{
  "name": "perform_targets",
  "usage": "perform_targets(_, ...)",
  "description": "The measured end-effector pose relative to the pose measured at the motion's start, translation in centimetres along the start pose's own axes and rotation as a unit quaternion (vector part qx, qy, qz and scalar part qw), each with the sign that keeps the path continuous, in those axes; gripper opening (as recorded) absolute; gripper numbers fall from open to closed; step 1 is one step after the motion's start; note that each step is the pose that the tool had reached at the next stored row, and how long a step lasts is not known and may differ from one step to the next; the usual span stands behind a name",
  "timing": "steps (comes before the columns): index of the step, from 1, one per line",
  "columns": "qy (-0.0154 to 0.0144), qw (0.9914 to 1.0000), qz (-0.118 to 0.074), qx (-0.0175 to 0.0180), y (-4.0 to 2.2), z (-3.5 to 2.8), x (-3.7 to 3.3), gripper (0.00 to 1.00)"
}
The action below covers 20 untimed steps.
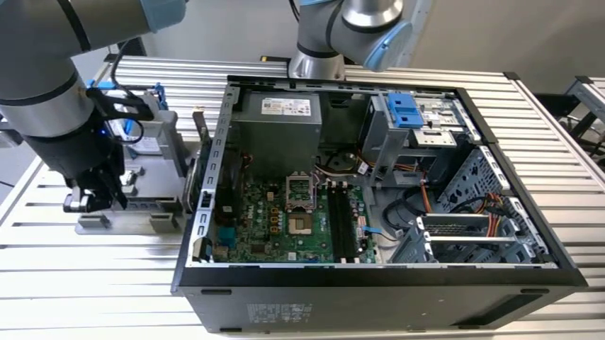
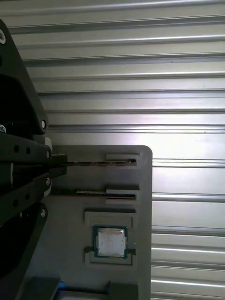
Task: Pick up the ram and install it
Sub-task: 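Pick up the ram and move it above insertion slot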
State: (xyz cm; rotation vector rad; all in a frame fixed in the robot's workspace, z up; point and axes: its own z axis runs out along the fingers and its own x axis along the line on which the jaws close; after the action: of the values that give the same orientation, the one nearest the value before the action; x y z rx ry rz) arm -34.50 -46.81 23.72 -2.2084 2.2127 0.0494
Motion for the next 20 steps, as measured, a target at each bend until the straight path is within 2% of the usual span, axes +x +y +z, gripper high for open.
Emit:
perform_targets(6, 0.0, 1.0, 0.0, 0.0, 0.01, -1.23, -0.04, 0.0)
perform_targets(20, 0.0, 1.0, 0.0, 0.0, 0.05, -4.57, -0.15, 0.0)
